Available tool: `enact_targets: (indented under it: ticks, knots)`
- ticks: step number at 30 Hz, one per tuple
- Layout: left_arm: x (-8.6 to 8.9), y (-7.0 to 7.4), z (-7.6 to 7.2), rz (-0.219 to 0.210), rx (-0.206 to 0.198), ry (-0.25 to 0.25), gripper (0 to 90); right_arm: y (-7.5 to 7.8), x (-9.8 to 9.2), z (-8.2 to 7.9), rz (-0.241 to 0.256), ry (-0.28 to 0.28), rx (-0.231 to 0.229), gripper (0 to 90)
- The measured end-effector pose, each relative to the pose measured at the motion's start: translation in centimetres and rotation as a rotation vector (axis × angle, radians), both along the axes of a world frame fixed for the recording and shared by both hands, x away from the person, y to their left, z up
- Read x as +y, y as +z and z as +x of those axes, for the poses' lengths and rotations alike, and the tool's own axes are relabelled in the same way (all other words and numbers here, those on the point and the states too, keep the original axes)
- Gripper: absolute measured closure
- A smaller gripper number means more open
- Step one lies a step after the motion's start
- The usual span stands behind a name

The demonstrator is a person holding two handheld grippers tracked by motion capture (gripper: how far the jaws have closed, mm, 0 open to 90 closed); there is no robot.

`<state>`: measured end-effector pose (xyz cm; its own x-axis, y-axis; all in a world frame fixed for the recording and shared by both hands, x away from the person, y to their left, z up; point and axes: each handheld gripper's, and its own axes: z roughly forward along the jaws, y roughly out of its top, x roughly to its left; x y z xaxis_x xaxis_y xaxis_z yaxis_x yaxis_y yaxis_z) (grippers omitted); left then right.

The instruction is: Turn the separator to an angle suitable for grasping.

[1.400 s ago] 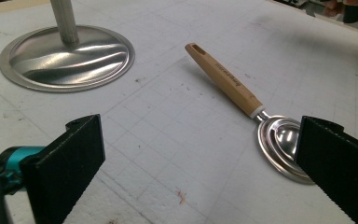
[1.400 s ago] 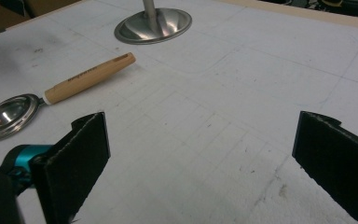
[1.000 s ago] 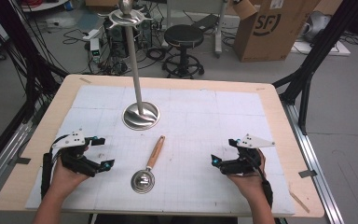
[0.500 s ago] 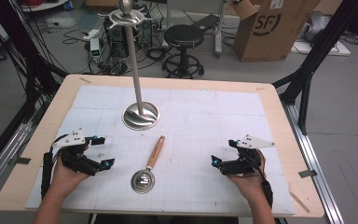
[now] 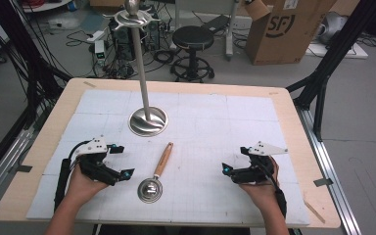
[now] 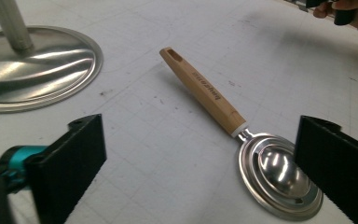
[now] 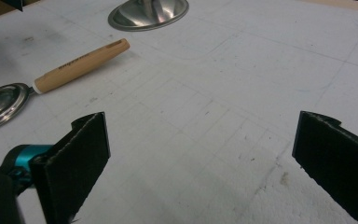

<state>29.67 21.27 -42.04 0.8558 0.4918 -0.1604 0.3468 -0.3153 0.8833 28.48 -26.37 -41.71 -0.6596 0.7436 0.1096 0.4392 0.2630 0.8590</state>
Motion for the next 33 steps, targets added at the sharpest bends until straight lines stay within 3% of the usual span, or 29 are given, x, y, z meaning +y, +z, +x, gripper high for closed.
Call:
enact_targets:
  ticks: [7, 11, 23, 33]
  knots:
    - [-1.3, 0.2, 0.4, -0.012, 0.011, -0.002, 17.1, 0.0, 0.0, 0.0, 0.002, 0.001, 0.000, 2.9]
    - [-2.1, 0.1, 0.4, 0.004, 0.017, -0.002, 18.1, 0.0, 0.0, 0.0, 0.003, 0.000, 0.002, 2.9]
    - [-5.7, 0.1, 0.7, 0.111, 0.027, -0.047, 21.7, -0.1, 0.0, 0.0, 0.000, -0.006, 0.006, 2.9]
    - [-8.0, -1.0, 1.1, 0.196, 0.058, -0.037, 23.8, -0.1, 0.0, 0.1, -0.006, -0.012, 0.010, 2.9]
